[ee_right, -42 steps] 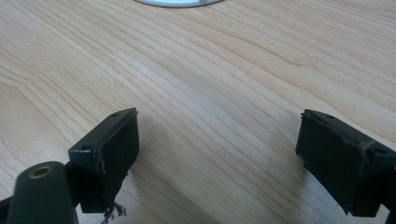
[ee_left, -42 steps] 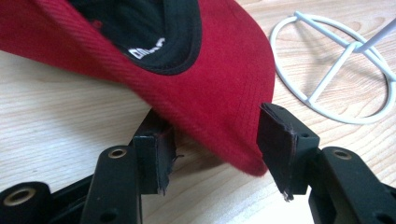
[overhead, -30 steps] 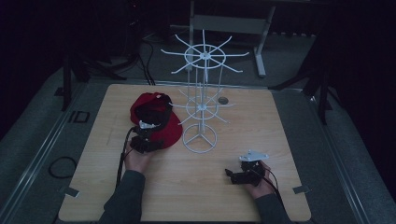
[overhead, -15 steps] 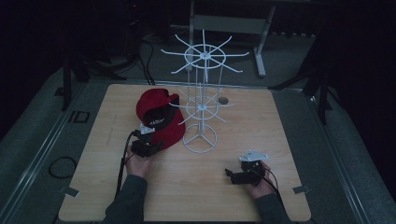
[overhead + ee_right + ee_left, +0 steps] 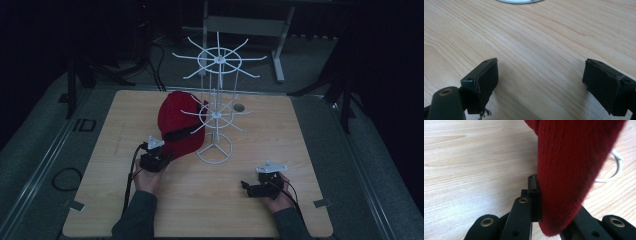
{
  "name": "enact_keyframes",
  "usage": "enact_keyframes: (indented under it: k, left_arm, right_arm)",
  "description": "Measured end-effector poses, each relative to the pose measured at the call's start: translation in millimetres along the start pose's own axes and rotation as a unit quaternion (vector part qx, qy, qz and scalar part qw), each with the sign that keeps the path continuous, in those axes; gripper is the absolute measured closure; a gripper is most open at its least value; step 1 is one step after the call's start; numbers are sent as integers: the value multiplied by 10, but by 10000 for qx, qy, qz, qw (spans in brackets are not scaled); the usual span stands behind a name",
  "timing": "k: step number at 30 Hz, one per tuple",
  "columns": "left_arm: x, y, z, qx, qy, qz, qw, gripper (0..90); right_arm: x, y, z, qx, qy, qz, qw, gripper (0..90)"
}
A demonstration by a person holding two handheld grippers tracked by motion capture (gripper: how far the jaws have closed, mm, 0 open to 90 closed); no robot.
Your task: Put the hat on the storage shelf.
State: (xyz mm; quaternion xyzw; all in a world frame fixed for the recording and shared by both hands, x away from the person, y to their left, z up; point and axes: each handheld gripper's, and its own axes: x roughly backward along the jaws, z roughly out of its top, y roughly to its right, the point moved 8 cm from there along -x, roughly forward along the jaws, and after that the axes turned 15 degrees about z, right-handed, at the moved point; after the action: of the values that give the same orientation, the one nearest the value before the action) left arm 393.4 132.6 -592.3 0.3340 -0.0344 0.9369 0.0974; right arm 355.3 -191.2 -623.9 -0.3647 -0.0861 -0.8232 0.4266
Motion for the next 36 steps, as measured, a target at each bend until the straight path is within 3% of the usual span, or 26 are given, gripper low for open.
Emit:
enact_keyframes:
  k: [6, 11, 22, 28, 36]
  left_arm:
    - [47, -94, -26, -22, 126, 132, 9998, 862]
    - [85, -170, -8, 232, 239, 73, 9994, 862]
    - [179, -270, 63, 286, 377, 177, 9987, 862]
    - [241, -338, 100, 277, 424, 381, 9980, 862]
    - [270, -439, 122, 436, 400, 536, 9968, 862]
  right_arm:
    - [0, 1, 0, 7, 0, 0, 10000, 131]
    - [0, 1, 0, 7, 0, 0, 10000, 131]
    - [2, -2, -2, -1, -8, 5, 10000, 131]
    - [2, -3, -2, -3, -5, 6, 10000, 131]
    - [2, -2, -3, 0, -12, 6, 10000, 131]
